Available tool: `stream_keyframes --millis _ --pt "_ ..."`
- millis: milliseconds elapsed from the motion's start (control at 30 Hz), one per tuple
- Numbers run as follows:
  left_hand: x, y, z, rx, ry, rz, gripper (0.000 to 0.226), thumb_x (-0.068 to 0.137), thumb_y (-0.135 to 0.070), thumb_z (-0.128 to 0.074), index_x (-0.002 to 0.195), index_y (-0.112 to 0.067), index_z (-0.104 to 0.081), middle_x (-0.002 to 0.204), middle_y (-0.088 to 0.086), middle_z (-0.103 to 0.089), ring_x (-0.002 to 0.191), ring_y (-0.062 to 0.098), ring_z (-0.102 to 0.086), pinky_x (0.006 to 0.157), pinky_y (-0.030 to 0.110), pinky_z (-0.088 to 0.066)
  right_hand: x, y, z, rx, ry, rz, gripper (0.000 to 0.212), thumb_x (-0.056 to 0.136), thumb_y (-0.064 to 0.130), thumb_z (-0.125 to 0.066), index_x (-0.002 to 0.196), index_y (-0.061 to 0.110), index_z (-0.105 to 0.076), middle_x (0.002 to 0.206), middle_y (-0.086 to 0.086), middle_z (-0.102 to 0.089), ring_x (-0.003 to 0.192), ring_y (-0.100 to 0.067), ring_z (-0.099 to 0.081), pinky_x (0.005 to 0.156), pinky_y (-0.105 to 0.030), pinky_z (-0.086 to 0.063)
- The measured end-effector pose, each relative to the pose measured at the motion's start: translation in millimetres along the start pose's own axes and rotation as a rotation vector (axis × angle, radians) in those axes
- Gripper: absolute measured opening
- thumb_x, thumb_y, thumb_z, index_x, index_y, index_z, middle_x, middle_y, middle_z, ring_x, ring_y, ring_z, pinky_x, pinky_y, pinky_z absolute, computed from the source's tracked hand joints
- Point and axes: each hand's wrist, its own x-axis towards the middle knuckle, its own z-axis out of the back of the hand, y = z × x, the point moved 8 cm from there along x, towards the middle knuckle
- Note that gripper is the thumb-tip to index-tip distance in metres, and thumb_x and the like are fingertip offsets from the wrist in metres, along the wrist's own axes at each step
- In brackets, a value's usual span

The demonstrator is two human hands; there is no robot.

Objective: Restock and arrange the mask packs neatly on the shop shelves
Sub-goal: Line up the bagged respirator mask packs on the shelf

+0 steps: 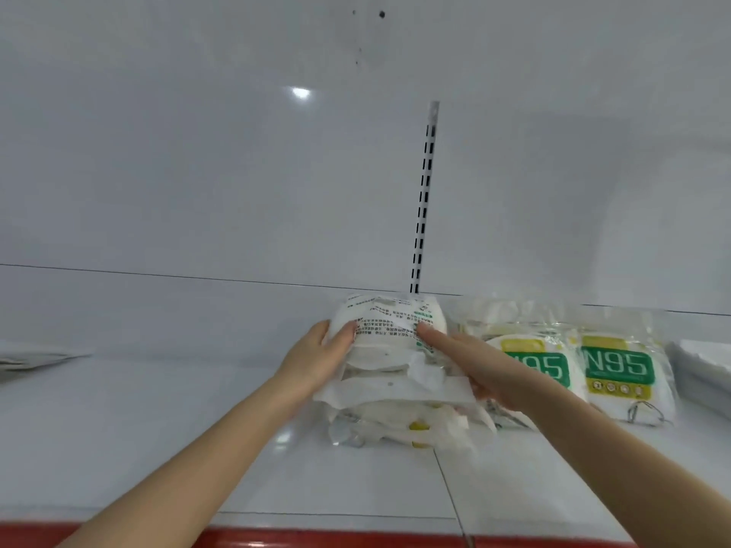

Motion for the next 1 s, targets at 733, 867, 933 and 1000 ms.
stream_keyframes --millis 733,867,933,1000 --pt "-31 -42 2 -0.350 -0.058 -0.367 0.048 0.083 -0.050 -0.057 0.117 -0.016 -0.057 0.086 -0.011 -0.066 0.079 -0.004 -0.063 0.078 0.014 -0.049 -67 65 -7 -0.409 -0.509 0.637 0.051 0.083 0.030 -0.068 0.131 0.023 -0.052 0.120 0.009 -0.059 0.112 -0.006 -0.054 0.090 -0.011 -0.035" --pt "-44 -45 -12 0.002 0.084 -0.463 0.075 0.074 -0.058 -0.064 0.137 -0.026 -0.039 0.123 -0.005 -0.058 0.113 0.007 -0.054 0.096 0.021 -0.039 -84 65 33 -0.194 -0.712 0.663 0.015 0.088 0.022 -0.062 0.103 0.019 -0.062 0.072 0.019 -0.054 0.061 0.015 -0.051 0.056 -0.004 -0.036" --pt "-48 -45 -27 0.431 0.118 -0.532 0.078 0.074 -0.052 -0.067 0.140 -0.029 -0.034 0.138 -0.007 -0.046 0.128 0.010 -0.041 0.110 0.033 -0.024 -94 67 55 -0.089 -0.780 0.675 0.008 0.091 0.021 -0.058 0.083 0.019 -0.057 0.062 0.013 -0.048 0.048 0.008 -0.046 0.047 -0.008 -0.033" --pt "-47 -40 -39 0.694 0.152 -0.565 0.070 0.080 -0.047 -0.065 0.140 -0.028 -0.036 0.145 -0.008 -0.039 0.133 0.011 -0.034 0.115 0.041 -0.008 -100 65 73 0.050 -0.774 0.670 0.008 0.093 0.025 -0.055 0.090 0.017 -0.054 0.070 0.008 -0.054 0.054 0.007 -0.052 0.048 -0.009 -0.040"
